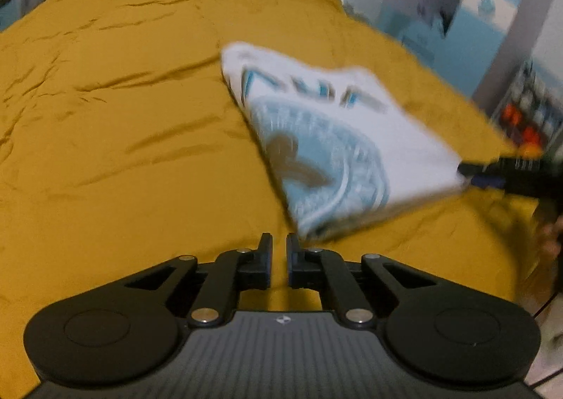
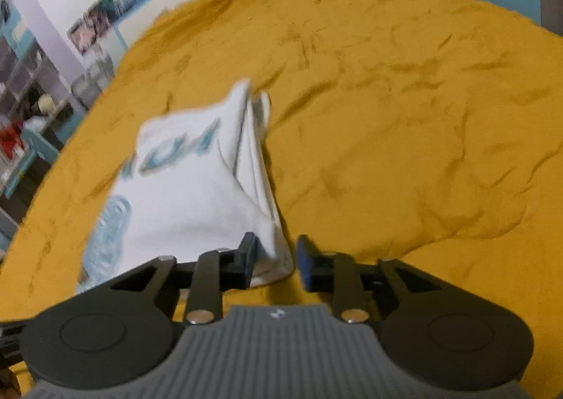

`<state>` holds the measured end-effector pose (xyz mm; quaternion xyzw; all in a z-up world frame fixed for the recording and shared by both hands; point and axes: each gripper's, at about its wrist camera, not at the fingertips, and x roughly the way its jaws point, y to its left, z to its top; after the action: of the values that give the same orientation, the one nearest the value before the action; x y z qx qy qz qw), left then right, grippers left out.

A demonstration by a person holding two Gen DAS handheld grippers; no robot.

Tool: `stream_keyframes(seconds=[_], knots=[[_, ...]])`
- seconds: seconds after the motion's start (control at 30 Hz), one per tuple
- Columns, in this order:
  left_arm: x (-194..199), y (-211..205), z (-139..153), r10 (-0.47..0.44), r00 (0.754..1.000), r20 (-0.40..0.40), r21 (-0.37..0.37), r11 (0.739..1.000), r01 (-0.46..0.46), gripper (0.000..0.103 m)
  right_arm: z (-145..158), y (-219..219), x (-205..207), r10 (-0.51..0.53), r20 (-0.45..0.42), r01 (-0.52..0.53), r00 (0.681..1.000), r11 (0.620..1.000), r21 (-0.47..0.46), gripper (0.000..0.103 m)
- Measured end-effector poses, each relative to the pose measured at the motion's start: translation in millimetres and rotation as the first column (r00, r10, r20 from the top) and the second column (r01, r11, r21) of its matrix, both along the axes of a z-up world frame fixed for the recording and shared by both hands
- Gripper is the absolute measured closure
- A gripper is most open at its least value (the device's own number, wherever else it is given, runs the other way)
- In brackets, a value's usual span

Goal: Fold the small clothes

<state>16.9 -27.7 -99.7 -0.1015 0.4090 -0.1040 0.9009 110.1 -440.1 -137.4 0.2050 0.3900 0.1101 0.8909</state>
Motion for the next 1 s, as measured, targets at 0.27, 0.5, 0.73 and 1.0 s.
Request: stream_keyframes(seconds=[0.27, 0.5, 0.73, 1.0], knots=[[40.9, -5.9, 14.1, -0.054, 0.996, 0.068, -0.279, 0.958, 0.071, 0.082, 30.2, 26.4, 15.9, 0.149, 0.115, -0.157, 0.982, 0.986, 0.06, 0.066], [48.2, -17.5, -42.0, -0.075, 0.993, -0.096, -0.273, 0.961, 0.046, 0.083, -13.6, 24.5, 19.2, 0.146, -0.015, -0.146, 0.989, 0.989, -0.019, 0.079], [38.1, 14.7, -24.6, -0.02, 0.999, -0.032, -0.407, 0.914, 0.005, 0.076, 11.8, 22.8, 47.5, 0.184, 0.052, -0.187, 0.982, 0.98, 0.067, 0.046], [58.6, 66.3, -47.0, 0.11, 0.986, -0.127, -0.563, 0.81, -0.163, 0.058, -19.1, -16.1, 179.8, 0.194, -0.05, -0.169, 0.98, 0.936, 0.309, 0.025]])
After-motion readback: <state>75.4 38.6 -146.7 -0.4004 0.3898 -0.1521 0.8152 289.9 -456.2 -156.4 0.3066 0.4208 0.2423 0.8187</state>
